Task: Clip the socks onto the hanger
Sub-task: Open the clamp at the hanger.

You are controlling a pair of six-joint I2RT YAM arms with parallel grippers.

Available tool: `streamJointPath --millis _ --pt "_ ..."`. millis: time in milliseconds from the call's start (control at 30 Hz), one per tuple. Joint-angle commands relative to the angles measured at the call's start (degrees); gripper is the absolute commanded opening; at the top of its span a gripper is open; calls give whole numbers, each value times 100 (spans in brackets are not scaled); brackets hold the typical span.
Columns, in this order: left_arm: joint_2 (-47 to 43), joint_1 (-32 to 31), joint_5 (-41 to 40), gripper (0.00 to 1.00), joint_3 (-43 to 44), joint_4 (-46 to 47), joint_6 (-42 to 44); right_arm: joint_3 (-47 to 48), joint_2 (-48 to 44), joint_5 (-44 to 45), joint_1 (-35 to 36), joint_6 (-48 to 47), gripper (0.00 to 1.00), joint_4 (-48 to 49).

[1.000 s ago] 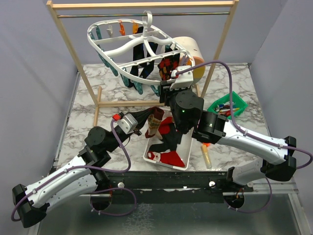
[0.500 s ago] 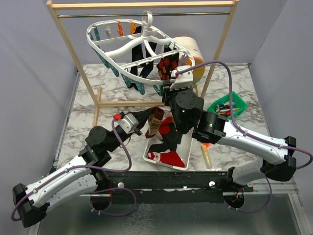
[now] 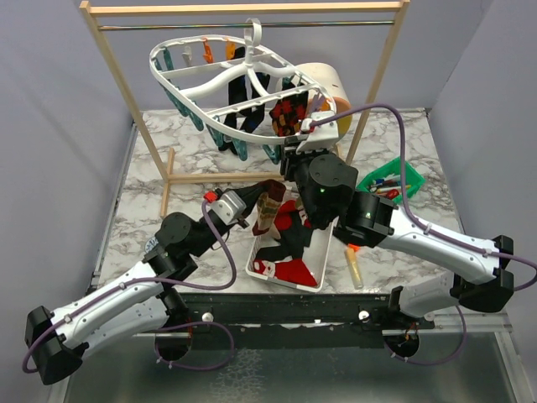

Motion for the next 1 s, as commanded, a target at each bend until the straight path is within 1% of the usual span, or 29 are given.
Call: streamJointPath --millis 0,233,400,967 --pt "231 -2 -378 0 213 736 184 -63 -292 -237 36 305 0 108" --pt "605 3 -553 0 365 1358 370 -129 -467 -388 36 504 0 14" --pt "781 2 -511 0 458 1587 339 -226 -508 -425 36 554 0 45" --pt "832 1 -378 0 513 1720 213 -248 -443 -548 36 738 0 42"
